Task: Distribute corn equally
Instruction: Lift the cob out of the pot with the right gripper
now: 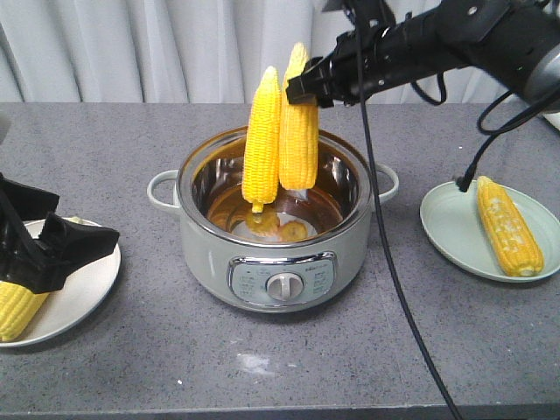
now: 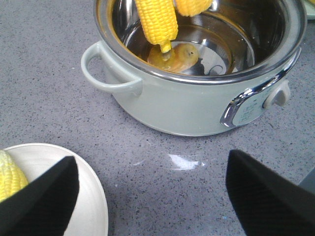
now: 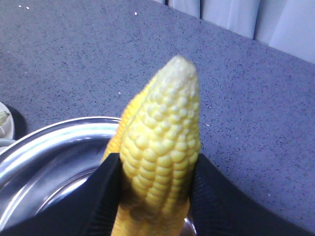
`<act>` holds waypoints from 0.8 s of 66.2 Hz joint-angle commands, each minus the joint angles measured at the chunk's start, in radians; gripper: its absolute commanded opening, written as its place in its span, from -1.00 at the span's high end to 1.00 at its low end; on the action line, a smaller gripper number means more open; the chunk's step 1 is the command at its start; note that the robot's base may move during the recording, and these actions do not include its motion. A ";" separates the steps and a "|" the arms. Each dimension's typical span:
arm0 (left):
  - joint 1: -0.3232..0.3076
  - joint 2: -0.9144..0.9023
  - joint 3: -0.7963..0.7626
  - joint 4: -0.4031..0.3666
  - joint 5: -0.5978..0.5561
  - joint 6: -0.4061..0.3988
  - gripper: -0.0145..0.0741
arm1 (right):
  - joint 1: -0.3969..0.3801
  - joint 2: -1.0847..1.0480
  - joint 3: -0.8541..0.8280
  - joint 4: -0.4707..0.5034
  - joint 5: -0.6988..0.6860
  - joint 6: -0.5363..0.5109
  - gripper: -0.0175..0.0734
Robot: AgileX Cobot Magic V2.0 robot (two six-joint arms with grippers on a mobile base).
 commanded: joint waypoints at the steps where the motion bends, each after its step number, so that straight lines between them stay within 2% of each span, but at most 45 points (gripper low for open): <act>1: -0.006 -0.016 -0.024 -0.035 -0.053 0.003 -0.66 | 0.001 -0.103 -0.035 0.023 -0.004 -0.008 0.17; 18: -0.006 -0.016 -0.024 -0.035 -0.053 0.003 -0.66 | 0.001 -0.208 0.006 0.018 0.057 -0.007 0.17; 53: -0.006 -0.016 -0.024 -0.035 -0.053 0.003 -0.66 | 0.001 -0.591 0.413 0.026 -0.009 -0.085 0.17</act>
